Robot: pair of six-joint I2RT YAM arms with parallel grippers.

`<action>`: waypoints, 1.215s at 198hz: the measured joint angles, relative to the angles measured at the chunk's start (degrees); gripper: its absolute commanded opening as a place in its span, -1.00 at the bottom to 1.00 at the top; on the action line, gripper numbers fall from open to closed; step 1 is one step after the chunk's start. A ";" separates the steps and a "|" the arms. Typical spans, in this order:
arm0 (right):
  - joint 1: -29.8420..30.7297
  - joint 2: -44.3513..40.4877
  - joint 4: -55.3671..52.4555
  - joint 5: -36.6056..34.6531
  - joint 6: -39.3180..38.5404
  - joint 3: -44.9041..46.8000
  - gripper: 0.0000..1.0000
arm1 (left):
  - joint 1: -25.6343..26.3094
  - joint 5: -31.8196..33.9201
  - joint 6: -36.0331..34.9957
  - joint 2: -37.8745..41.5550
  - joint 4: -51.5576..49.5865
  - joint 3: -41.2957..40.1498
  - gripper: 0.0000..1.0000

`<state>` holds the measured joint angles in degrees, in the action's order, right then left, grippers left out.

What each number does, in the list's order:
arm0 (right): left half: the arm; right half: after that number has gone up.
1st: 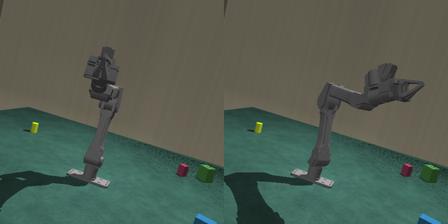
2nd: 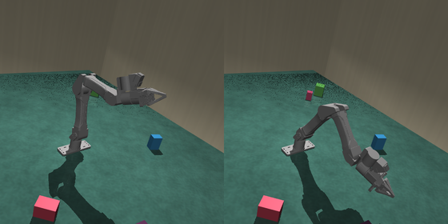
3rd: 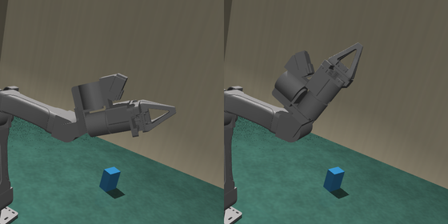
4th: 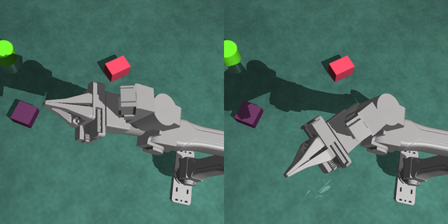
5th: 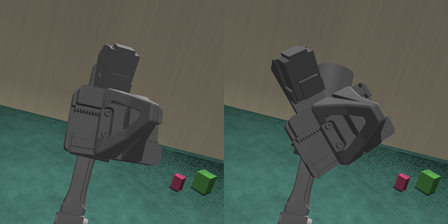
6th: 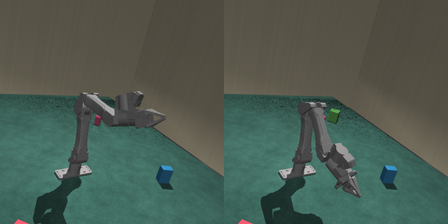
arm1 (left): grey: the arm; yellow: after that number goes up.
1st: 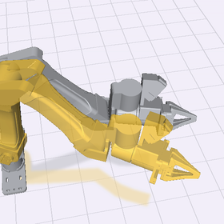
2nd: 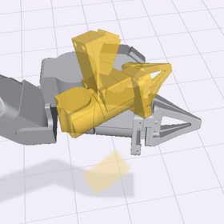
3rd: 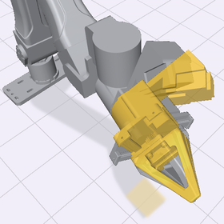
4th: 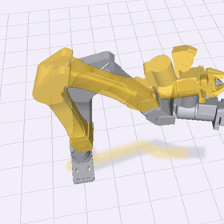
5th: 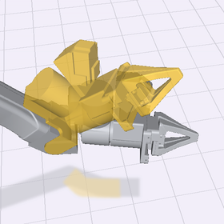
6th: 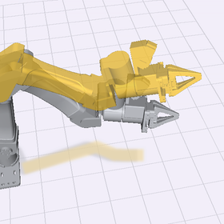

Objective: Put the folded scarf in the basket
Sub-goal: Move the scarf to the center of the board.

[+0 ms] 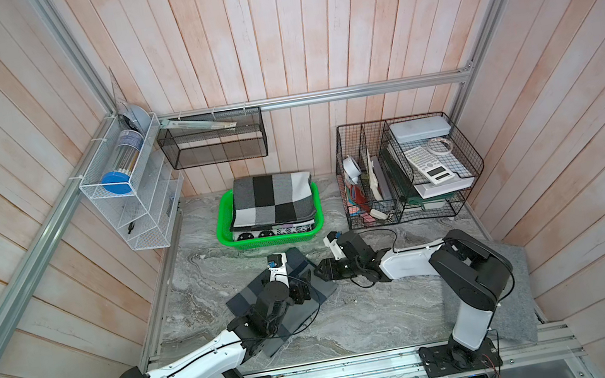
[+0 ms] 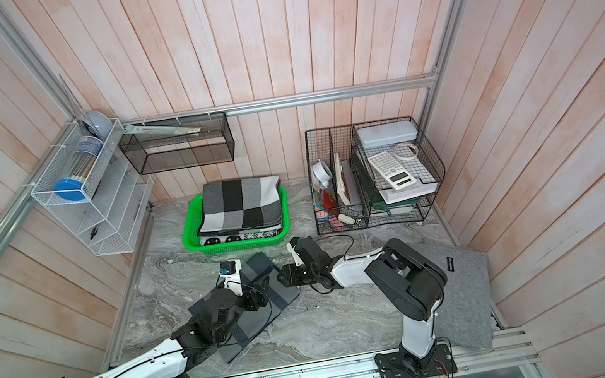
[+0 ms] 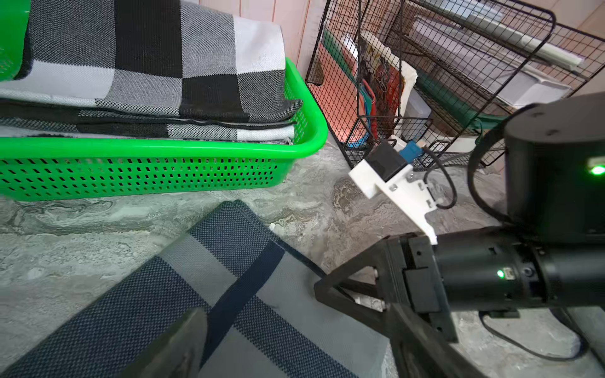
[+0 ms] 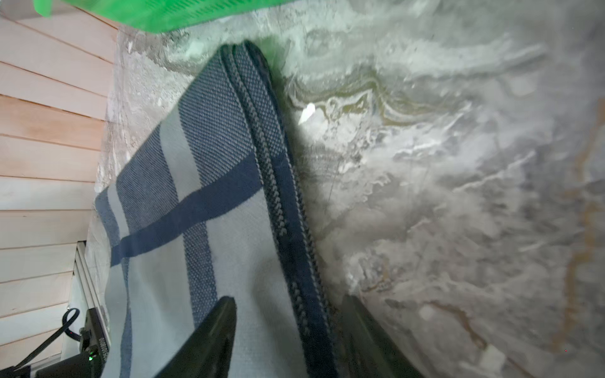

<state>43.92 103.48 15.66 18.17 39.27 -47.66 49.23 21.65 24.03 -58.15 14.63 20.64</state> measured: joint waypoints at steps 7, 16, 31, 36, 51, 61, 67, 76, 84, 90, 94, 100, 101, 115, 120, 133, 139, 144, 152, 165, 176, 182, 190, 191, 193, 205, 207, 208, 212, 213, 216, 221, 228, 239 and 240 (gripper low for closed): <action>0.28 0.13 0.00 0.07 0.11 -0.09 -0.09 | 0.00 -0.11 -0.57 0.26 0.39 -0.22 0.81; 0.66 0.35 0.09 0.13 0.24 -0.17 -0.17 | 0.00 -0.17 -1.29 0.61 1.03 -0.48 0.82; 1.29 1.14 0.35 0.44 -0.04 -0.33 -0.50 | 0.00 -0.17 -2.58 1.25 2.54 -1.25 0.81; 1.42 1.40 0.44 0.57 0.46 -0.39 -0.63 | 0.00 -0.24 -3.06 1.42 3.15 -1.62 0.80; 1.57 1.84 0.61 1.07 0.20 -0.39 -1.00 | 0.02 -0.37 -4.44 2.03 4.96 -2.84 0.78; 1.57 1.77 0.81 1.22 0.87 -0.39 -1.00 | 0.00 -0.68 -5.42 2.36 6.67 -3.87 0.77; 1.55 1.62 0.85 1.18 1.01 -0.26 -1.00 | 0.00 -1.14 -6.19 2.58 8.02 -4.72 0.76; 1.40 0.96 1.05 0.96 1.05 0.55 -1.00 | 0.00 -1.75 -7.32 2.78 9.79 -5.86 0.77; 1.25 -0.22 1.14 0.74 1.22 1.92 -1.00 | 0.00 -2.25 -8.74 2.75 10.86 -6.54 0.76; 0.94 -1.60 1.25 0.46 1.49 3.56 -1.00 | 0.02 -2.64 -9.77 2.64 11.23 -6.67 0.75; 0.63 -2.71 1.38 0.20 1.75 4.85 -1.00 | 0.02 -2.95 -10.71 2.43 11.54 -6.67 0.75; 0.09 -4.35 1.38 -0.04 2.23 6.71 -1.00 | 0.02 -3.28 -11.96 2.03 12.24 -6.62 0.74; -0.07 -4.79 1.44 -0.13 2.40 7.23 -1.00 | 0.02 -3.30 -12.11 1.99 12.33 -6.62 0.74; -2.25 -9.51 1.25 -0.94 3.56 12.24 -1.00 | 0.02 -3.39 -14.95 0.90 14.25 -6.60 0.75; -3.15 -11.23 1.05 -1.42 3.96 13.88 -1.00 | 0.04 -3.39 -15.82 0.50 14.93 -6.60 0.74; -5.31 -15.63 0.42 -2.97 4.83 17.79 -1.00 | 0.07 -3.37 -17.94 -0.35 17.31 -6.62 0.74; -6.16 -17.49 0.00 -3.72 5.18 19.21 -1.00 | 0.07 -3.34 -18.82 -0.61 18.32 -6.62 0.75; -6.64 -18.73 -0.44 -4.20 5.49 20.13 -1.00 | 0.07 -3.30 -19.63 -0.79 19.30 -6.62 0.74; -7.32 -20.68 -1.31 -5.18 5.70 21.33 -1.00 | 0.07 -3.23 -20.85 -1.01 20.57 -6.62 0.74; -7.98 -22.88 -2.62 -6.32 6.19 22.53 -1.00 | -0.11 -3.13 -22.56 -1.53 22.58 -6.62 0.74; -8.39 -24.68 -3.58 -7.13 6.82 23.58 -1.00 | -0.57 -3.10 -23.45 -1.86 23.67 -6.62 0.75; -8.50 -25.81 -3.89 -7.63 7.28 24.39 -1.00 | -0.98 -3.15 -23.54 -1.99 24.00 -6.62 0.77; -8.52 -27.47 -4.22 -8.13 7.89 25.66 -1.00 | -1.70 -3.08 -23.41 -2.19 24.20 -6.60 0.78; -8.52 -27.61 -4.26 -8.15 7.96 25.77 -1.00 | -1.75 -3.06 -23.41 -2.19 24.20 -6.60 0.78; -8.57 -28.11 -4.33 -8.33 8.26 26.14 -1.00 | -1.92 -3.02 -23.23 -2.23 24.13 -6.56 0.78; -8.61 -30.73 -4.85 -9.05 9.35 28.22 -0.96 | -2.71 -2.75 -21.92 -2.54 23.56 -6.21 0.83; -8.61 -31.23 -4.98 -9.20 9.60 28.59 -0.95 | -2.82 -2.69 -21.57 -2.62 23.45 -6.12 0.84; -8.61 -31.36 -5.03 -9.25 9.68 28.72 -0.94 | -2.89 -2.69 -21.33 -2.67 23.41 -6.05 0.85; -8.61 -32.37 -5.33 -9.40 10.14 29.38 -0.91 | -3.04 -2.54 -20.50 -2.75 23.21 -5.92 0.87; -8.61 -32.54 -5.38 -9.42 10.16 29.49 -0.91 | -3.08 -2.49 -20.24 -2.78 23.06 -5.88 0.88; -8.61 -33.20 -5.51 -9.55 10.43 29.92 -0.89 | -3.13 -2.45 -19.50 -2.84 22.88 -5.75 0.88; -8.61 -34.58 -5.86 -9.79 10.86 30.71 -0.84 | -3.19 -2.25 -17.88 -2.89 22.53 -5.62 0.90; -8.61 -36.33 -6.40 -10.10 11.58 31.61 -0.71 | -3.23 -2.03 -15.47 -2.89 22.14 -5.57 0.90; -8.61 -39.32 -7.26 -10.62 12.41 32.98 -0.39 | -3.23 -2.03 -11.58 -2.84 21.64 -5.62 0.95; -8.61 -39.80 -7.43 -10.64 12.83 33.16 -0.36 | -3.23 -2.03 -11.06 -2.82 21.66 -5.64 0.96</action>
<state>35.31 63.68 8.23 7.53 52.10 -14.50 46.00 19.62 12.97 -60.97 36.29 15.00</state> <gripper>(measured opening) 0.195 0.956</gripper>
